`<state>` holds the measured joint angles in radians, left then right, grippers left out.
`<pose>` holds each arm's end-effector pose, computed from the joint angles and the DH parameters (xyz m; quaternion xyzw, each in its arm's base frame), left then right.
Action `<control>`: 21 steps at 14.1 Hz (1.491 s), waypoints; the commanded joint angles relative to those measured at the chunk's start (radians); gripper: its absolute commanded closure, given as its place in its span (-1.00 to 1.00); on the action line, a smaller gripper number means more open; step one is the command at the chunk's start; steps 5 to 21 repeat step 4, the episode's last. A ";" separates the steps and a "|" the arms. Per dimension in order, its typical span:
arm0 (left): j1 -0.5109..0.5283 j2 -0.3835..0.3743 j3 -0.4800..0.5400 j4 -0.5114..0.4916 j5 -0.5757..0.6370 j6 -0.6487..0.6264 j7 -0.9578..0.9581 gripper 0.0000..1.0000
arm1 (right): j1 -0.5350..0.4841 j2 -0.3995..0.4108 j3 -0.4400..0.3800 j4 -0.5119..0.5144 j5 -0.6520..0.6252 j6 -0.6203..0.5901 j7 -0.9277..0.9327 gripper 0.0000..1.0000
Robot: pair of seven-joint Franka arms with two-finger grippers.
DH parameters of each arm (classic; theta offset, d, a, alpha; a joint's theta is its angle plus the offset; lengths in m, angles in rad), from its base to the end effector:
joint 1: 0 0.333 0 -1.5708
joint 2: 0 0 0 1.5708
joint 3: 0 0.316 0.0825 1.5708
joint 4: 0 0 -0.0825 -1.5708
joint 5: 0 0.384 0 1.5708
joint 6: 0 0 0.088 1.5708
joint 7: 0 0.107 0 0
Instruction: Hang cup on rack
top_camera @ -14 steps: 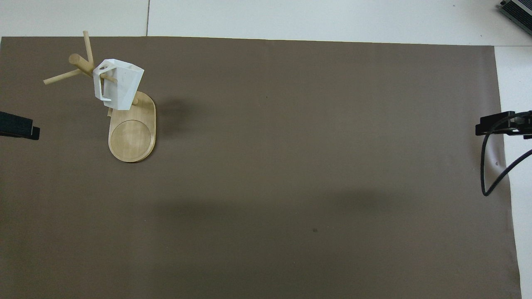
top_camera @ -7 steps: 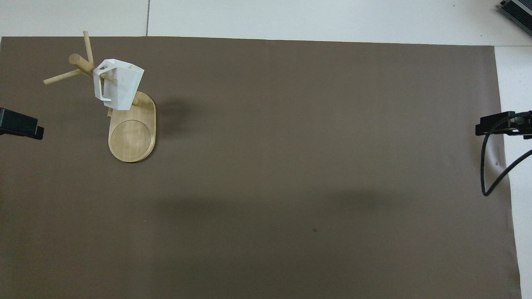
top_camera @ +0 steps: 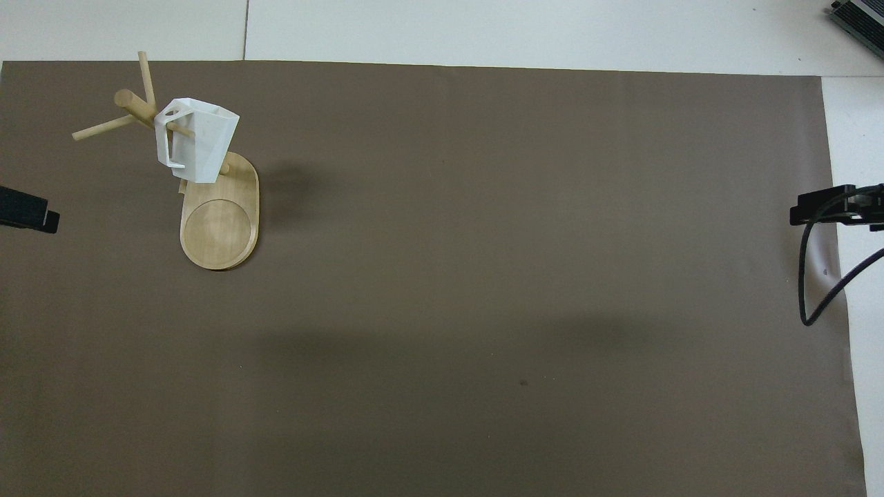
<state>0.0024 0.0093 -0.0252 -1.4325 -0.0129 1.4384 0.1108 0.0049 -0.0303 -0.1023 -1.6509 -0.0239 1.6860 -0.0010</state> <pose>0.5431 -0.0138 0.6721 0.9977 -0.0676 -0.0014 0.0066 0.5524 -0.0571 0.6135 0.9983 -0.0472 0.0321 0.0120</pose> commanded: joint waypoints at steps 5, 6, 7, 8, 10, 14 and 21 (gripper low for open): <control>-0.007 -0.019 0.005 -0.020 0.024 0.005 0.012 -1.00 | -0.017 -0.014 0.015 -0.007 0.002 -0.017 0.007 -1.00; -0.007 -0.019 0.005 -0.020 0.024 0.005 0.012 -1.00 | -0.017 -0.014 0.015 -0.007 0.002 -0.017 0.007 -1.00; -0.007 -0.019 0.005 -0.020 0.024 0.005 0.012 -1.00 | -0.017 -0.014 0.015 -0.007 0.002 -0.017 0.007 -1.00; -0.007 -0.019 0.005 -0.020 0.024 0.005 0.012 -1.00 | -0.017 -0.014 0.015 -0.007 0.002 -0.017 0.007 -1.00; -0.007 -0.019 0.005 -0.020 0.024 0.005 0.012 -1.00 | -0.017 -0.014 0.015 -0.007 0.002 -0.017 0.007 -1.00; -0.007 -0.019 0.005 -0.020 0.024 0.005 0.012 -1.00 | -0.017 -0.014 0.015 -0.007 0.002 -0.017 0.007 -1.00; -0.007 -0.019 0.005 -0.020 0.024 0.005 0.012 -1.00 | -0.017 -0.014 0.015 -0.007 0.002 -0.017 0.007 -1.00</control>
